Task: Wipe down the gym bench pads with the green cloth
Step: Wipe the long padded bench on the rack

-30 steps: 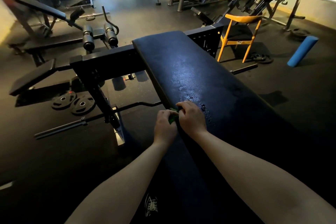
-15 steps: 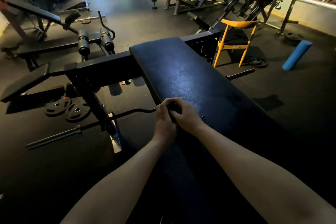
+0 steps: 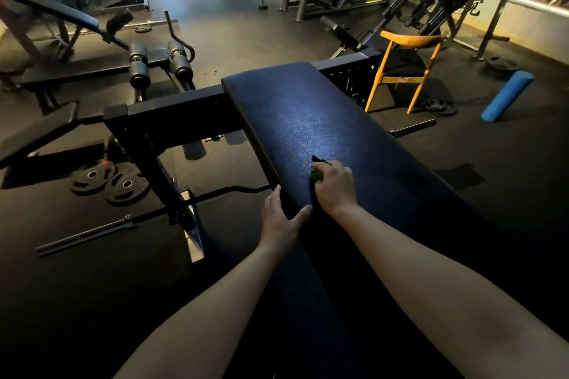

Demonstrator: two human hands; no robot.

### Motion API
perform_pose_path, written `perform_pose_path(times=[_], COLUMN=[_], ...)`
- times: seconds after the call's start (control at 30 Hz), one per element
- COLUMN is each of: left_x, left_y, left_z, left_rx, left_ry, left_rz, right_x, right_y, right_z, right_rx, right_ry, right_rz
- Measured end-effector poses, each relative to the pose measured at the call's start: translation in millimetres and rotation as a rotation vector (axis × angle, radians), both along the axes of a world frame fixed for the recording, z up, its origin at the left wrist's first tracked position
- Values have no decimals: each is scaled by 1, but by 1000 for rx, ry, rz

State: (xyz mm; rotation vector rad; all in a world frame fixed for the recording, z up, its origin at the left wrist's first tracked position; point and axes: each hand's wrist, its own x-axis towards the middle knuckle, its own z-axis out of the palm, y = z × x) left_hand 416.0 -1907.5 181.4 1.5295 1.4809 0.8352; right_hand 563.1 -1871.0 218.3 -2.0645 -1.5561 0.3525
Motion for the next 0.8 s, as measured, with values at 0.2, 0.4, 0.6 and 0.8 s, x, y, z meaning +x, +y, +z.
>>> perform_pose_path(times=[0.2, 0.4, 0.6, 0.8], left_x=[-4, -4, -5, -6], left_y=[2, 1, 3, 3], left_z=[-1, -1, 1, 1], left_rx=[-23, -22, -8, -30], left_ry=[-38, -85, -29, -24], left_rz=[-31, -3, -17, -29], right_x=[-38, -21, 24, -4], right_y=[5, 8, 23, 46], right_z=[10, 12, -3, 8], right_rx=[67, 121, 143, 111], right_ry=[86, -16, -42, 78], right_rz=[411, 594, 120, 16])
